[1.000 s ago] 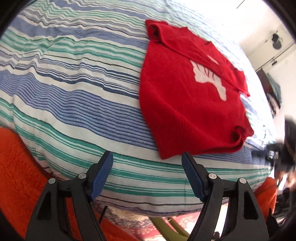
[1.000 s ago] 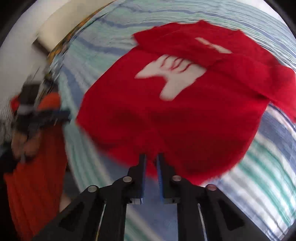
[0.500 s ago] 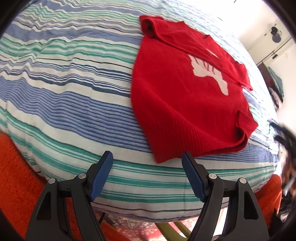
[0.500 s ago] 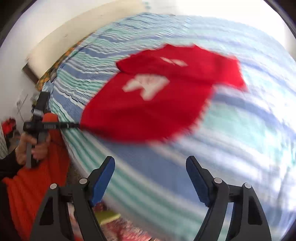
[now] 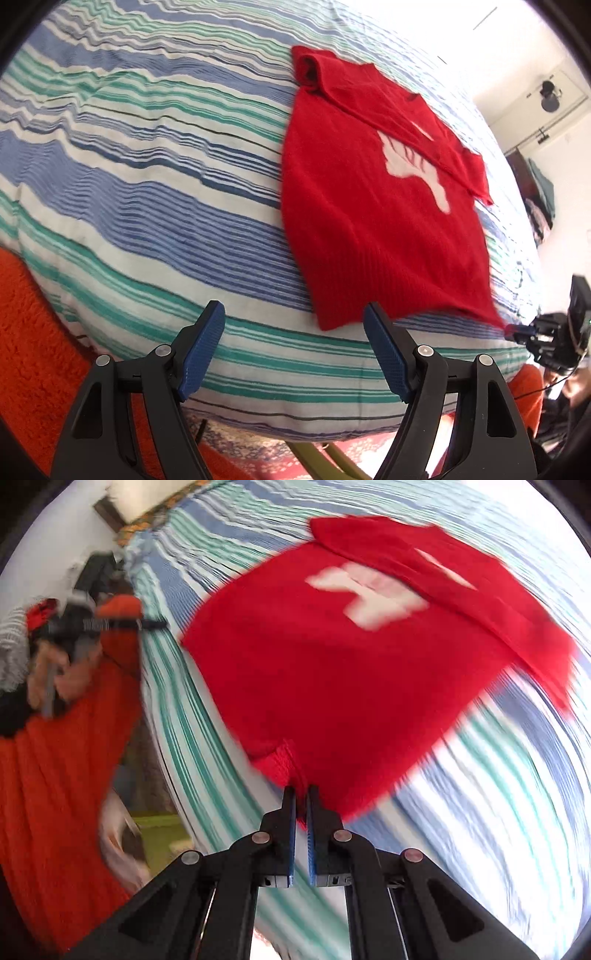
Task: Fold small clothes
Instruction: 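Move both tools to the sweater hem and close the right gripper on it, then grasp the sweater hem with the left gripper while the right gripper holds another hem corner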
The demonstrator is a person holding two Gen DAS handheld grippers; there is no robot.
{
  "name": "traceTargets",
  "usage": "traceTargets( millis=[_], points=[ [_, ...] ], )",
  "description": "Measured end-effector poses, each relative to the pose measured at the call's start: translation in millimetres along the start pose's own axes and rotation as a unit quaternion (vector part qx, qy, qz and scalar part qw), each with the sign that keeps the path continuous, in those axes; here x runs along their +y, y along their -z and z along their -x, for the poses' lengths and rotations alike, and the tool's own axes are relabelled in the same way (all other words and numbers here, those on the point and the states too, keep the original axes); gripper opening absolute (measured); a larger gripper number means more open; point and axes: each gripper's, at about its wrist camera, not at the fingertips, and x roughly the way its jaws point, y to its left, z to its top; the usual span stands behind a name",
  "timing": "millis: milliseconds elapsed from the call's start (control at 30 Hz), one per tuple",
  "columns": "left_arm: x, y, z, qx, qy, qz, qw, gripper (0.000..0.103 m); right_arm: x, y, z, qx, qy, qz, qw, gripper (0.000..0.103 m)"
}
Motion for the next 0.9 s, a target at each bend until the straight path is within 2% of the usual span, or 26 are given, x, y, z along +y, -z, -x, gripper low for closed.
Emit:
traceTargets(
  millis=[100, 133, 200, 233, 267, 300, 333, 400, 467, 567, 600, 633, 667, 700, 767, 900],
  points=[
    [-2, 0, -4, 0.008, 0.007, -0.002, 0.9999, 0.079, -23, 32, 10, -0.026, 0.033, -0.087, 0.995, 0.008],
    [1, 0, -4, 0.009, 0.008, 0.006, 0.9999, 0.079, -31, 43, 15, -0.049, 0.025, -0.131, 0.99, 0.009],
    [9, -1, -4, 0.009, 0.018, 0.03, 0.9994, 0.079, -36, 54, 22, -0.094, -0.015, -0.205, 0.974, 0.017],
    [13, -2, -4, 0.01, 0.027, 0.044, 0.9986, 0.079, -37, 59, 24, -0.119, -0.046, -0.242, 0.962, 0.027],
    [16, -2, -5, 0.01, 0.034, 0.053, 0.998, 0.079, -36, 62, 26, -0.135, -0.067, -0.265, 0.952, 0.032],
    [19, -4, -6, 0.011, 0.042, 0.061, 0.9972, 0.079, -33, 64, 24, -0.157, -0.1, -0.296, 0.937, 0.042],
    [19, -5, -8, 0.012, 0.048, 0.065, 0.9967, 0.079, -29, 65, 19, -0.172, -0.125, -0.314, 0.925, 0.053],
    [16, -9, -16, 0.023, 0.068, 0.066, 0.9952, 0.079, -18, 54, 4, -0.187, -0.153, -0.335, 0.911, 0.061],
    [6, -12, -31, 0.045, 0.086, 0.05, 0.994, 0.079, -11, 48, -14, -0.193, -0.173, -0.35, 0.9, 0.061],
    [-16, -13, -49, 0.063, 0.083, 0.008, 0.9945, 0.078, -8, 41, -35, -0.198, -0.16, -0.375, 0.891, 0.061],
    [-23, -13, -53, 0.065, 0.077, -0.009, 0.9949, 0.065, -8, 37, -46, -0.196, -0.167, -0.384, 0.887, 0.061],
    [-28, -13, -54, 0.069, 0.074, -0.019, 0.9947, 0.03, -7, 35, -52, -0.191, -0.174, -0.384, 0.887, 0.054],
    [-30, -11, -55, 0.082, 0.074, -0.022, 0.9936, 0.01, -5, 32, -58, -0.182, -0.181, -0.375, 0.891, 0.043],
    [-28, -8, -53, 0.088, 0.081, -0.011, 0.9928, 0.007, -4, 29, -58, -0.173, -0.178, -0.365, 0.897, 0.005],
    [-21, -5, -34, 0.067, 0.081, 0.004, 0.9945, 0.006, -2, 29, -46, -0.172, -0.167, -0.358, 0.902, 0.005],
    [-16, 1, 2, 0.03, 0.058, 0.003, 0.9979, 0.006, 7, 41, -4, -0.196, -0.138, -0.35, 0.905, 0.005]
  ],
)
